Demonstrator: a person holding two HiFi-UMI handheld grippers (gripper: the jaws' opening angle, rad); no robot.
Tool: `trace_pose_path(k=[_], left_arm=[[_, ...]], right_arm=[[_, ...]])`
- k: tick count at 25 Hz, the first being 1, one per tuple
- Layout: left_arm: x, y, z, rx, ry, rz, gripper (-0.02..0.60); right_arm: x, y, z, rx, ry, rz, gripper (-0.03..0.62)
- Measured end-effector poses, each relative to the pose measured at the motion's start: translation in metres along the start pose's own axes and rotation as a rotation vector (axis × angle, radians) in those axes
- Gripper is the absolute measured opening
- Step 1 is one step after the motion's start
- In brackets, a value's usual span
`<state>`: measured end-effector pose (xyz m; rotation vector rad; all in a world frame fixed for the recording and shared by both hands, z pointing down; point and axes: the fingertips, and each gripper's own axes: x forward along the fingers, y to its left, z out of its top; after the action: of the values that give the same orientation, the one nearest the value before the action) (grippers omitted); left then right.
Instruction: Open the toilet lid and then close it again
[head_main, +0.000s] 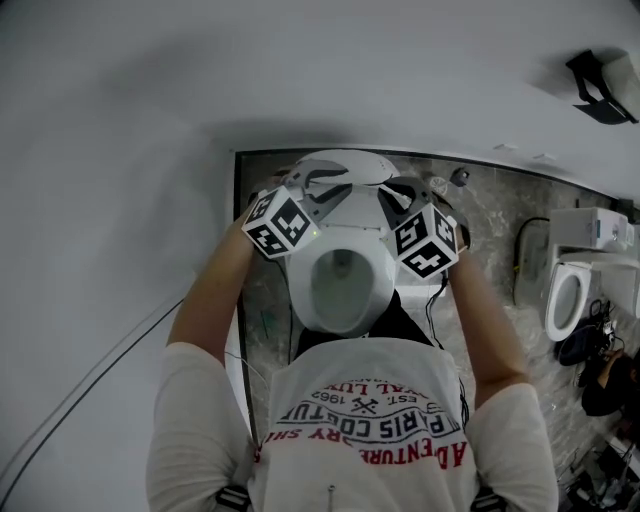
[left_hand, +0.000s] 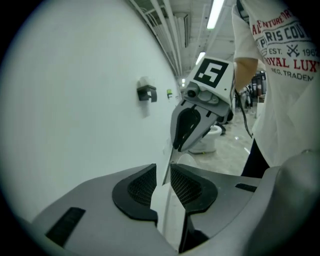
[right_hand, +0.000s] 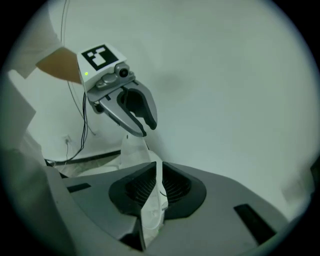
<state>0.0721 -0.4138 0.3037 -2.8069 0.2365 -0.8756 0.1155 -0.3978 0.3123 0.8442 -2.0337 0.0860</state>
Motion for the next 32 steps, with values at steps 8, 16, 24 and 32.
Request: trace_pose_path(k=[8, 16, 24, 32], left_arm=[[-0.077, -0.018, 0.05, -0.117, -0.216, 0.139, 0.052], [-0.154, -0.055, 0.089, -0.262, -0.39, 0.298, 0.008], [-0.224, -0.095, 0.081, -0.435, -0.453, 0.461, 0.008], [-0.257, -0.124, 0.07, -0.6, -0.462, 0.552, 0.008]], right_arm=[[-0.073, 0.012, 0.046, 0.227, -0.191, -0.161, 0.034], [-0.138, 0.061, 0.079, 0.404, -0.353, -0.336, 0.021], [-0.185, 0.125, 0.088, 0.586, -0.494, -0.461, 0.017], [-0.203, 0.151, 0.082, 0.659, -0.502, -0.478, 0.017]])
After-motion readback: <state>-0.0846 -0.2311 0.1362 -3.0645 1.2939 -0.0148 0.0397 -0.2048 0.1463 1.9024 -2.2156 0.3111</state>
